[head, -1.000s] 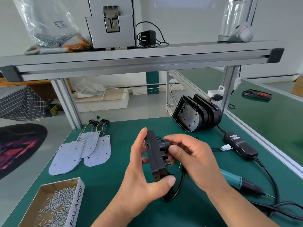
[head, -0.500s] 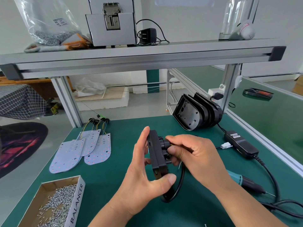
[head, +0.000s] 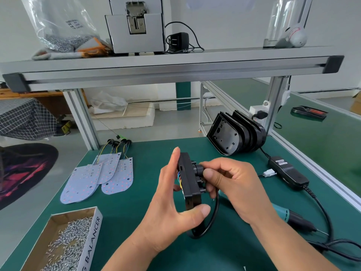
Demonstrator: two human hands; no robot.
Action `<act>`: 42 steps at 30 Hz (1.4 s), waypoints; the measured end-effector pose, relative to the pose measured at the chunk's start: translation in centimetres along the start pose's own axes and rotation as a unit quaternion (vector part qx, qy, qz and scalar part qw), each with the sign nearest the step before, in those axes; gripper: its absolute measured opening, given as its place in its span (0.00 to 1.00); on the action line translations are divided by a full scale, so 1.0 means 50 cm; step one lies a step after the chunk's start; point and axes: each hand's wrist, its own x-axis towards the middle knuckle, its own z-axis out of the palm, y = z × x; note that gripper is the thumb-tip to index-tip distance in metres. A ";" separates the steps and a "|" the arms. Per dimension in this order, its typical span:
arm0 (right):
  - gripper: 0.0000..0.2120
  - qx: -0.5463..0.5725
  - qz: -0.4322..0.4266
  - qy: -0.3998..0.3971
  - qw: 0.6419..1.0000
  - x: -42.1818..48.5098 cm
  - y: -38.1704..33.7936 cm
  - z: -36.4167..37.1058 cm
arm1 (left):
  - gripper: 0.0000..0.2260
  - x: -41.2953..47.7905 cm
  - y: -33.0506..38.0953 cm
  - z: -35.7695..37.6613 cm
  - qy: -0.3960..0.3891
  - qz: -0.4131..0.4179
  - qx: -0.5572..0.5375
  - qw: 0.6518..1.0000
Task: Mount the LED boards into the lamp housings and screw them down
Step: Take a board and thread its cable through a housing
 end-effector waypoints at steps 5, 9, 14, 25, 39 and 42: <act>0.05 -0.073 -0.035 -0.013 0.997 -0.003 -0.018 -0.013 | 0.54 0.003 0.006 0.000 -0.020 0.002 0.000 1.000; 0.04 -0.087 -0.030 -0.016 0.996 -0.005 -0.027 -0.013 | 0.54 0.004 0.006 -0.002 -0.035 0.001 -0.001 0.999; 0.04 -0.103 -0.029 -0.020 0.994 -0.004 -0.036 -0.020 | 0.54 0.005 0.007 0.000 -0.046 0.003 0.006 0.999; 0.07 -0.027 -0.003 -0.031 0.999 -0.004 -0.025 -0.001 | 0.52 0.008 0.004 -0.003 0.001 0.006 -0.002 1.000; 0.05 -0.082 -0.029 0.055 0.995 -0.009 -0.037 0.027 | 0.51 0.006 0.028 -0.008 0.014 0.019 -0.021 1.000; 0.04 -0.087 -0.038 0.061 0.994 -0.008 -0.038 0.031 | 0.50 0.003 0.030 -0.012 0.013 0.019 -0.030 0.999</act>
